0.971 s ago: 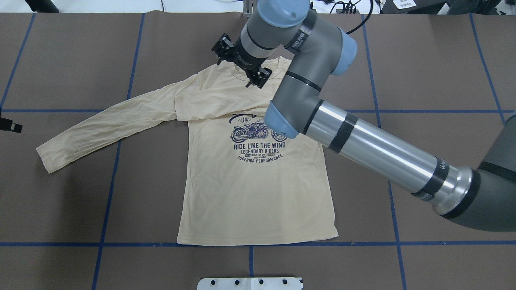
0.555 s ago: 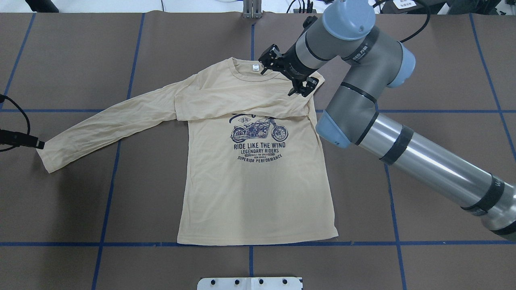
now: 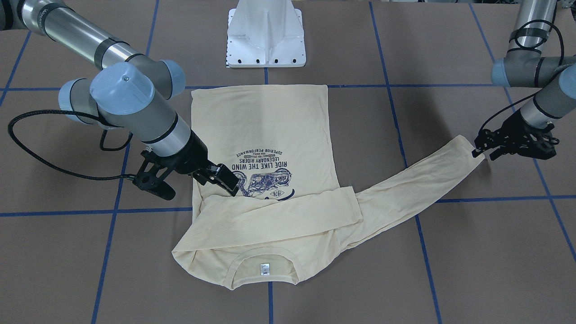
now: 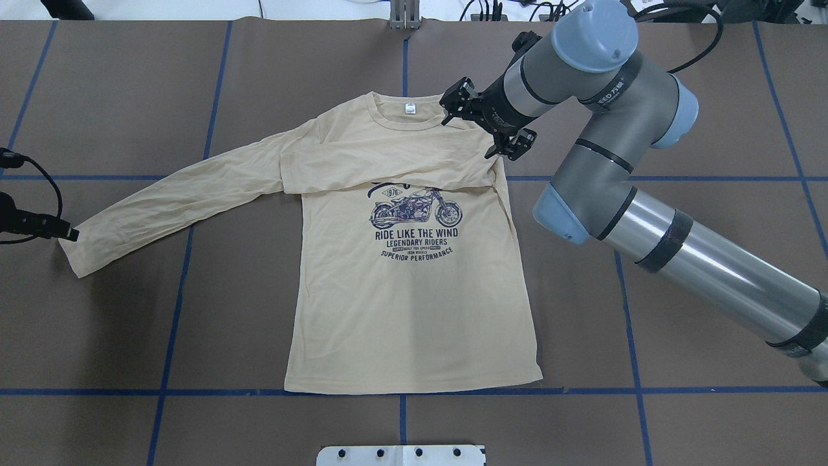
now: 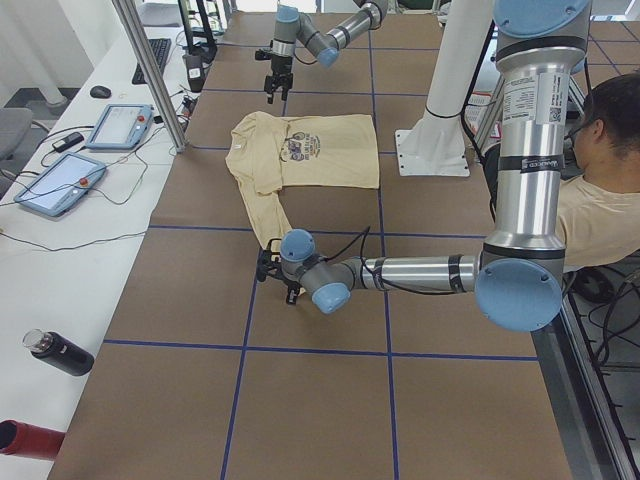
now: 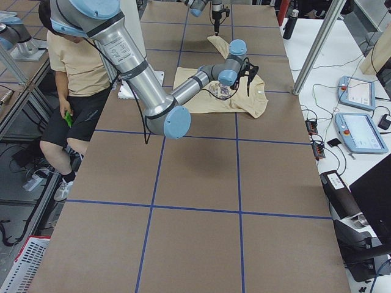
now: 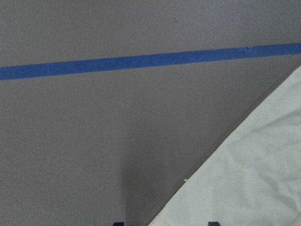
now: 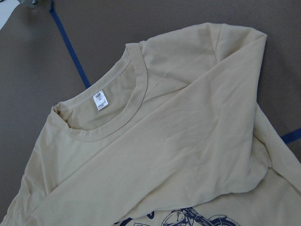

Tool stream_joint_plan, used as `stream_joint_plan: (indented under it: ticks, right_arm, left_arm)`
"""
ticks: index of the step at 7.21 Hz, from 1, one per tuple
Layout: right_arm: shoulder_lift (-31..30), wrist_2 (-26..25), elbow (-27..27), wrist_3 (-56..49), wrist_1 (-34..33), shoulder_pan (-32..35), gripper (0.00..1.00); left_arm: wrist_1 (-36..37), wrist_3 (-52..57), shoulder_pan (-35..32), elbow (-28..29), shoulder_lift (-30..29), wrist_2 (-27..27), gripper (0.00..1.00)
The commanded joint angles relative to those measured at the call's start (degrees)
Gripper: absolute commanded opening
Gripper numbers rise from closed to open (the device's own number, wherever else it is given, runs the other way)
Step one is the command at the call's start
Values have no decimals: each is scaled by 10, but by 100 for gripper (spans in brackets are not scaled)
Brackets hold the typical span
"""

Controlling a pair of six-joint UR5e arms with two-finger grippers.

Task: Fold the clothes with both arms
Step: 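Lay the sleeve near the collar, open the right gripper and lift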

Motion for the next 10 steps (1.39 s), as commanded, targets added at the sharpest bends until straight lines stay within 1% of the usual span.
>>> stream_joint_plan:
  ticks: [1,3,4,7,8,9,10]
  right_arm:
    - [-1,0,0,0,0,0,99]
    - [-1,-2,0,0,0,-1,99]
    - [-1,-3,0,0,0,-1,99]
    - [-1,-4,0,0,0,-3,99]
    - [-1,-4,0,1,0,-4,99]
    - [-1,-4,-1,0,0,-4,99]
    - [-1,-4,0,0,0,-4,99]
  left_arm:
    - [2,0,1,1,0,-1,51]
    - [3,0,1,1,1,-2,49]
    - [3,0,1,1,1,-3,45]
    - [3,0,1,5,1,-2,45]
    - [4,0,1,6,1,-1,42]
    - [4,0,1,5,2,-1,32]
    - [6,-1,1,6,2,-3,6]
